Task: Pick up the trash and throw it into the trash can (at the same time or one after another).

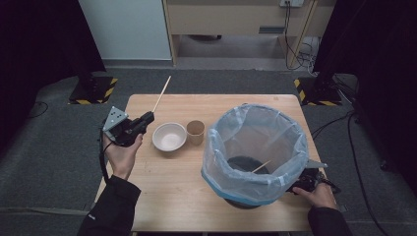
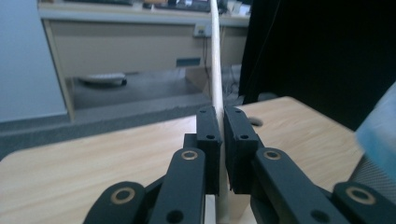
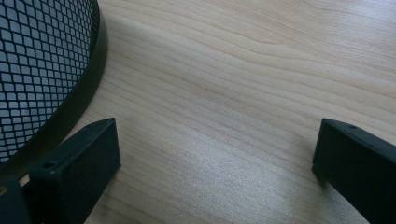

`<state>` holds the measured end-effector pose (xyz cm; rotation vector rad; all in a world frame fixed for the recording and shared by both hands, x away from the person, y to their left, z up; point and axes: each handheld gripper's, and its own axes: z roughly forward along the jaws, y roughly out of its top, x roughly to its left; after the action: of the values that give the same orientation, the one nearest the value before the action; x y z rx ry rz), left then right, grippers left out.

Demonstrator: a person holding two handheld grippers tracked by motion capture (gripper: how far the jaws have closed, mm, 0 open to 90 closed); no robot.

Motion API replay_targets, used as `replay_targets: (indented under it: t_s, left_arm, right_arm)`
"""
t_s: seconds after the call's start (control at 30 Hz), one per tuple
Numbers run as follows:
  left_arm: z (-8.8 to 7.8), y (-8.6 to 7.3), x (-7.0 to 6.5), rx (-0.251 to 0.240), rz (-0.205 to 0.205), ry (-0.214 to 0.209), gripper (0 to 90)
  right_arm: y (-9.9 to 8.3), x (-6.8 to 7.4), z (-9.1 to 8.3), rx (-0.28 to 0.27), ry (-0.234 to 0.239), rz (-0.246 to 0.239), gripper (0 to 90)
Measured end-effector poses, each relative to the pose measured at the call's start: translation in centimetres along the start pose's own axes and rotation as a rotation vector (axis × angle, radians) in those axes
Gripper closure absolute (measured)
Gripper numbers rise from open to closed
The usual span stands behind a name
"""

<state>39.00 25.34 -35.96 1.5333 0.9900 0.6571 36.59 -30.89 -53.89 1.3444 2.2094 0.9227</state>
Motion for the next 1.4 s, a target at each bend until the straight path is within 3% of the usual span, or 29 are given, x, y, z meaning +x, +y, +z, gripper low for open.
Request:
replay_targets:
  t_s: [0.27,0.5,1.2,1.4]
  left_arm:
    - [-2.4,2.4,-1.2,-0.109,0.018,-0.041,85.1]
    - [-3.5,3.7,-2.6,-0.171,0.038,-0.083,85.1]
    - [-5.0,5.4,-6.5,-0.259,0.125,-0.185,85.1]
    - [-5.4,5.7,-7.5,-0.267,0.110,-0.233,85.1]
  right_arm:
    - [0.0,0.0,0.0,0.000,0.000,0.000,1.0]
    - [0.0,0.0,0.0,0.000,0.000,0.000,0.9]
    - [0.0,0.0,0.0,0.000,0.000,0.000,1.0]
    - [0.0,0.0,0.0,0.000,0.000,0.000,0.9]
